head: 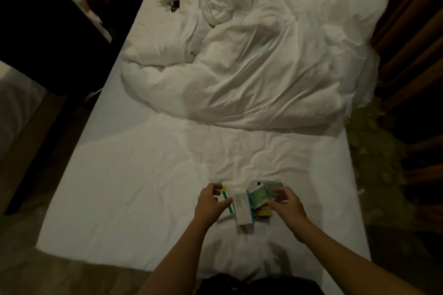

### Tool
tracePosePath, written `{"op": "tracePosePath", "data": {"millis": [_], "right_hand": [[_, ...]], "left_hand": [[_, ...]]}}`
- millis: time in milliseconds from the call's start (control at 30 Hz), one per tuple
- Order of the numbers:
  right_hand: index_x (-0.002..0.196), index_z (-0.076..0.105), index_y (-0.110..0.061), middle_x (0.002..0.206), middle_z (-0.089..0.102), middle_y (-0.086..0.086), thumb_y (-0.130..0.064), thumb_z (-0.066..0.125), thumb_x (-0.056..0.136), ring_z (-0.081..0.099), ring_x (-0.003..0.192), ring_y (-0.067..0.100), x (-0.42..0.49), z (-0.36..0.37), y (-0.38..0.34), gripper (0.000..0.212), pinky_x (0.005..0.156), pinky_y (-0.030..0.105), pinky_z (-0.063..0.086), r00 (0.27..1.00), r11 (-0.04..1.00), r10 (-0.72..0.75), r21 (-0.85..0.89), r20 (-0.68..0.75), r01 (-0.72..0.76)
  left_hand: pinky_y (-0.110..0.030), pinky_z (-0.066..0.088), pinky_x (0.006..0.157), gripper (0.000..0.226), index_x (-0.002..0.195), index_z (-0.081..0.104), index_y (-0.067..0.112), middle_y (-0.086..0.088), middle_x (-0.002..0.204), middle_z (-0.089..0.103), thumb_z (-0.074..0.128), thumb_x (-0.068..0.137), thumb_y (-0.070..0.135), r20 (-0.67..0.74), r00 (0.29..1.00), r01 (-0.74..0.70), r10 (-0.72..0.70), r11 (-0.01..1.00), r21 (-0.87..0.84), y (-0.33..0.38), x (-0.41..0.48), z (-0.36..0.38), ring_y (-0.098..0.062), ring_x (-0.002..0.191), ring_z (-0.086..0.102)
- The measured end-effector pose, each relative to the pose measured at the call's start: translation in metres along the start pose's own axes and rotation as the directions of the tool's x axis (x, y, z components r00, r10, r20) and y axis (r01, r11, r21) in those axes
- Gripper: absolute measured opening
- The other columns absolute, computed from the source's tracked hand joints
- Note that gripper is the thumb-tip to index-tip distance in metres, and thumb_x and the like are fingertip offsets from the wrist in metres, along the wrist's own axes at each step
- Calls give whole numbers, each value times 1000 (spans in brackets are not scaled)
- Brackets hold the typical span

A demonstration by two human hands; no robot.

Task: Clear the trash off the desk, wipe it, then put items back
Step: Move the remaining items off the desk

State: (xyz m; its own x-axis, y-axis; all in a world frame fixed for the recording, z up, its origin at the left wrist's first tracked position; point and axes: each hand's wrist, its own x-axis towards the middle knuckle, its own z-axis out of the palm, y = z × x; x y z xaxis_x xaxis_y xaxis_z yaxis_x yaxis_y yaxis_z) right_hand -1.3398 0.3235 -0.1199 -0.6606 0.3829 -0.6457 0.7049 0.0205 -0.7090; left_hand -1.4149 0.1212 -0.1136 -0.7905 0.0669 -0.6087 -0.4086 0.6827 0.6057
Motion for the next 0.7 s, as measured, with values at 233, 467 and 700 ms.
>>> {"op": "tracePosePath", "data": {"millis": [233,467,700], "right_hand": [[99,59,-15,88,58,2,-10,71,80,55,79,18,-30,-13,-4,23,62,27,44,991,998,-46,24,-122,50],[101,59,-17,97,57,3,-17,67,86,55,87,21,-104,-18,16,18,67,29,46,942,992,-34,101,-333,72],[95,60,-18,95,57,3,-13,68,85,54,87,18,-209,-15,72,13,65,24,44,796,955,88,277,-599,103]], "left_hand": [[-40,51,85,35,106,53,30,6,108,55,69,78,42,24,983,-178,181,917,358,20,1,-12,-15,98,56],[-38,42,94,38,114,51,29,5,115,55,66,83,45,254,902,-432,349,738,518,42,-18,-17,-15,107,55],[-35,41,95,39,119,53,25,1,120,56,61,85,41,576,653,-756,491,464,462,60,-83,20,-21,115,53]]}}
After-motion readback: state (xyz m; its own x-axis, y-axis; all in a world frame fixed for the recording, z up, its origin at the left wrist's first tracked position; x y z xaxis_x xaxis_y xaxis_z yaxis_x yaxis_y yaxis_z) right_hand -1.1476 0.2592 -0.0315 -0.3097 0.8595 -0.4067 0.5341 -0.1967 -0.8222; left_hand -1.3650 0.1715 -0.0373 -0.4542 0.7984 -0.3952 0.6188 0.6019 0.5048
